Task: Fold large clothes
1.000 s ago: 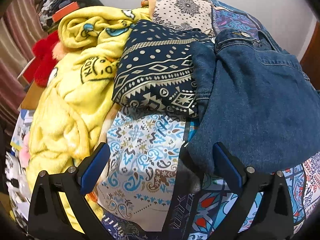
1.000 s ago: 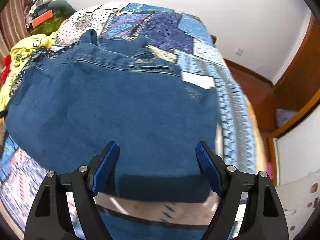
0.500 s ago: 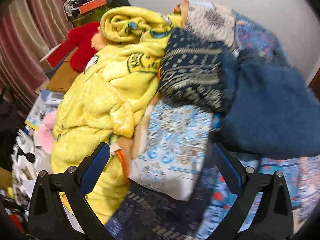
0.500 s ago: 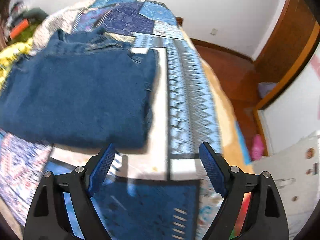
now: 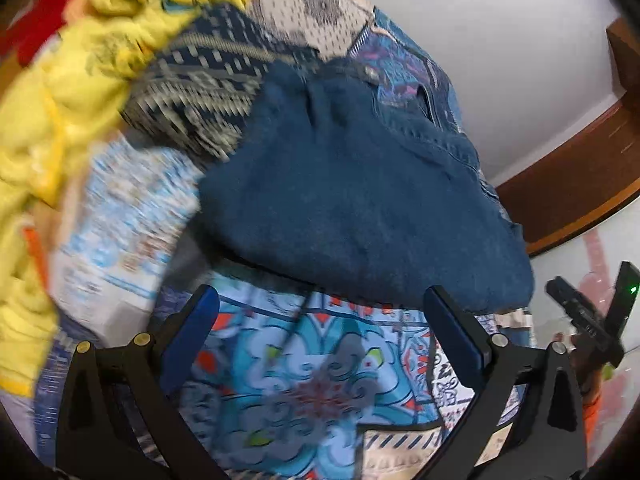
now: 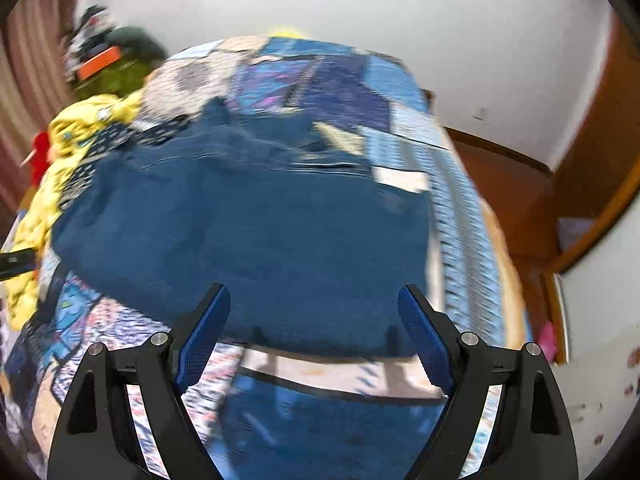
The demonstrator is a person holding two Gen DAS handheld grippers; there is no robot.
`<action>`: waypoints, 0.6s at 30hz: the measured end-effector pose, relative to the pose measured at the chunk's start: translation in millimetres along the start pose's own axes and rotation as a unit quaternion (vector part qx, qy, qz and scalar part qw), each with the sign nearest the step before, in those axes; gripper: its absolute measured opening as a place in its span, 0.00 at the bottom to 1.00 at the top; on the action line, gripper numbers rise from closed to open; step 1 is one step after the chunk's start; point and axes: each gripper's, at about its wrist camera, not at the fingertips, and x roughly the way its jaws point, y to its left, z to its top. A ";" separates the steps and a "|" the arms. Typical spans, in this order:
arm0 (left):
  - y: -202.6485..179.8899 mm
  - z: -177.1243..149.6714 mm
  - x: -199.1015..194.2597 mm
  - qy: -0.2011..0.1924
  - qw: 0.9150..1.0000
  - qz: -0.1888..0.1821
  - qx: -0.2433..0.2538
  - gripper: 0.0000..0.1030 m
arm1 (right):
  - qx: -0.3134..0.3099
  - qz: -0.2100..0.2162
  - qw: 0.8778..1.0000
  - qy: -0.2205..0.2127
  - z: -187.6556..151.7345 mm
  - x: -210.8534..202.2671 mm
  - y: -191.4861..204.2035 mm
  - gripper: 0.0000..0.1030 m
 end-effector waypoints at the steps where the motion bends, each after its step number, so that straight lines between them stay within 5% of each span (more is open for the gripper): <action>1: 3.0 -0.8 7.1 0.007 1.000 -0.024 -0.008 1.00 | -0.008 0.006 1.000 0.005 1.1 6.5 6.7 0.81; 10: 35.8 10.9 49.8 0.006 0.991 -0.096 -0.091 1.00 | 0.007 0.027 0.998 0.056 1.6 62.8 23.1 0.81; 18: 29.7 40.9 70.2 -0.037 0.992 -0.049 -0.108 0.93 | 0.003 0.023 0.998 0.054 2.7 73.8 30.6 0.97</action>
